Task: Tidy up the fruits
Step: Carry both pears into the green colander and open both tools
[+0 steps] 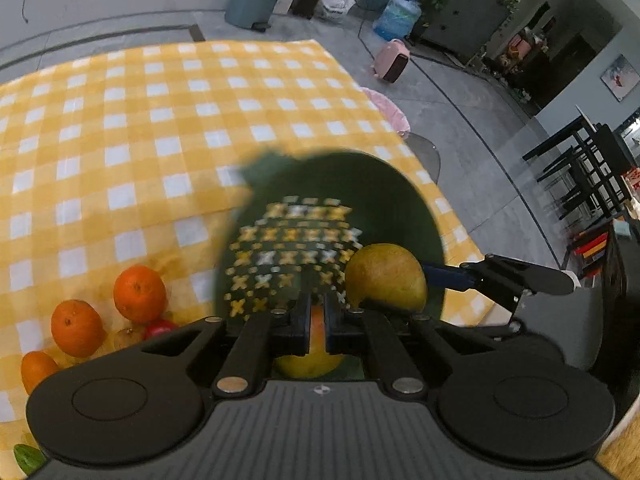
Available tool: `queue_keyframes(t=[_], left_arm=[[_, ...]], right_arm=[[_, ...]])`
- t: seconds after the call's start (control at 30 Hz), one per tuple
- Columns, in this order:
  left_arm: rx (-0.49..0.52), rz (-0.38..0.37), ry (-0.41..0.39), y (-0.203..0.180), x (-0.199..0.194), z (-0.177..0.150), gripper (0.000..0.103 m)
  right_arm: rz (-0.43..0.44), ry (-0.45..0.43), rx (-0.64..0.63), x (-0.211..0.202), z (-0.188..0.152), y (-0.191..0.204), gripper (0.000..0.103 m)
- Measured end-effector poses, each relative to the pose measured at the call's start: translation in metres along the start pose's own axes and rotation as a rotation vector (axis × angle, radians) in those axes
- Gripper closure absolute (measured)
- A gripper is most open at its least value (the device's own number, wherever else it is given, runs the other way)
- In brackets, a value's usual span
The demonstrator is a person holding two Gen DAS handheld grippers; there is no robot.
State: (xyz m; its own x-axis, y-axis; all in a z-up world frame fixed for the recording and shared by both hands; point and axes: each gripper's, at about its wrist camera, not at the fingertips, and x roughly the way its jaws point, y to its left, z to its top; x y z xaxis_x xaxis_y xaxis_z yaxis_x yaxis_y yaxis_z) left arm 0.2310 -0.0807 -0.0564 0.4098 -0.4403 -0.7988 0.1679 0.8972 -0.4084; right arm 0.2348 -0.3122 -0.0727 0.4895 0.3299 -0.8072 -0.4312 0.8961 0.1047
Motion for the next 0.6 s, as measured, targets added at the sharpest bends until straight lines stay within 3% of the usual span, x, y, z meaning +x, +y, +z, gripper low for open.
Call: queue_keyframes(t=[0.37,0.4,0.6], left_arm=[[-0.016,-0.012,-0.045,0.015,-0.012,-0.007,0.094],[-0.012,-0.007,-0.053,0.015,-0.013,-0.007,0.089],[0.032,0.106,-0.075,0.012,-0.033,-0.012,0.076]], right_arm=[[0.008,0.032,0.007,0.013,0.011,-0.005,0.045],[0.008,0.039,0.001,0.015,0.011,-0.005,0.045],[-0.046,0.13,-0.142,0.029,0.017,0.012,0.045]])
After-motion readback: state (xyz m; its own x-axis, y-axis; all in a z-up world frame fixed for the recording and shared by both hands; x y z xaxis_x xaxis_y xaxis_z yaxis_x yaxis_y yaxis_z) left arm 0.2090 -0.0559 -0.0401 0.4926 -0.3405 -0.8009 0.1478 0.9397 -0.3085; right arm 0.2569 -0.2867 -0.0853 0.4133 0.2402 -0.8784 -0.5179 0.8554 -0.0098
